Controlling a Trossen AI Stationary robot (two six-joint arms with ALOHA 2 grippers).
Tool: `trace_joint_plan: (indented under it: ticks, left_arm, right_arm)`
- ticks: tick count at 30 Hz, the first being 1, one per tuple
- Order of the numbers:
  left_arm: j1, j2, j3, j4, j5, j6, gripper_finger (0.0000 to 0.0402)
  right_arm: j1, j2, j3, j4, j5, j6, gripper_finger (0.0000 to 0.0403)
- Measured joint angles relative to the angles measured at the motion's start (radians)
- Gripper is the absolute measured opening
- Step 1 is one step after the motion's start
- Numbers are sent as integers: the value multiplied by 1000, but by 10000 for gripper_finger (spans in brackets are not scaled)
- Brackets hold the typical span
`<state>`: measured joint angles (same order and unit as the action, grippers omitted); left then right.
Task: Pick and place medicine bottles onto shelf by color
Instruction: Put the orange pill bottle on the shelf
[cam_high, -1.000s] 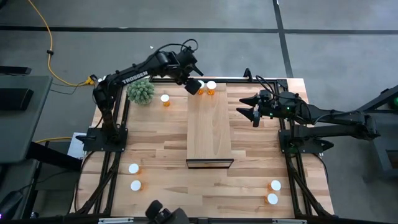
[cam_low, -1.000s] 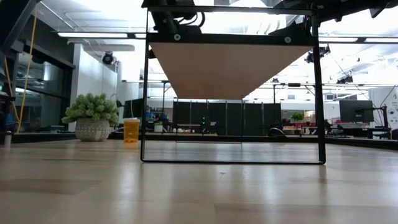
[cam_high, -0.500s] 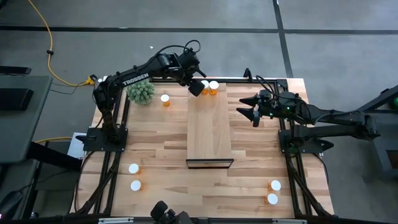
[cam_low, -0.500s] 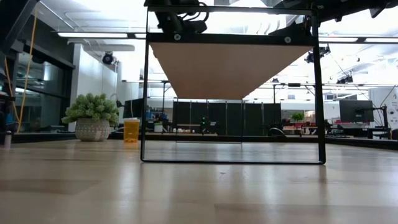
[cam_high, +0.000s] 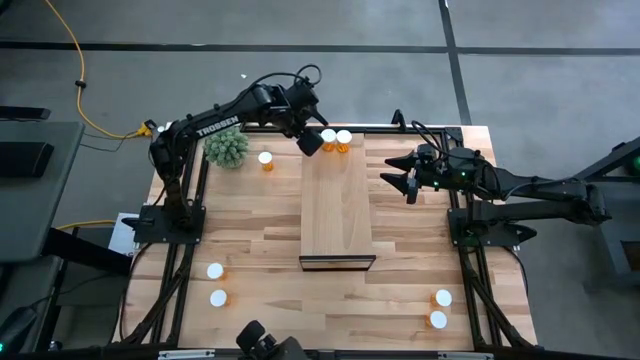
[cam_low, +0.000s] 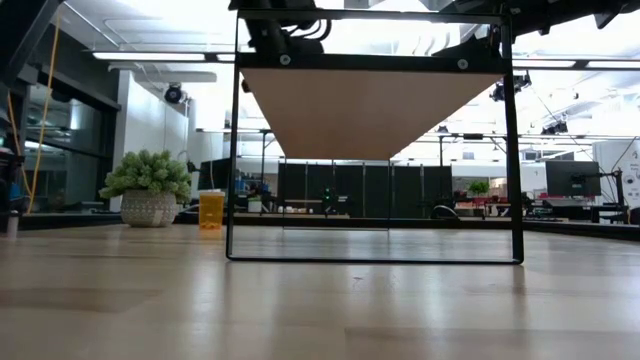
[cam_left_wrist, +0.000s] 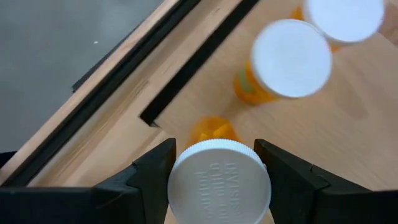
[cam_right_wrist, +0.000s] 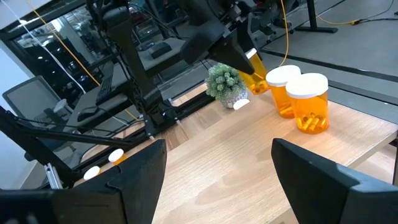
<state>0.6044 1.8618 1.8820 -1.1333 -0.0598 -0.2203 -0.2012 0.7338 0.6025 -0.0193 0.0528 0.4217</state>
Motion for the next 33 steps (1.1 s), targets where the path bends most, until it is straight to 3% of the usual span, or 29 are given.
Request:
trace_joint_plan:
  ticks: [33]
  left_arm:
    - [-12,48,0,29,24,100,207]
  right_arm:
    - [0,0,0,0,0,23,282]
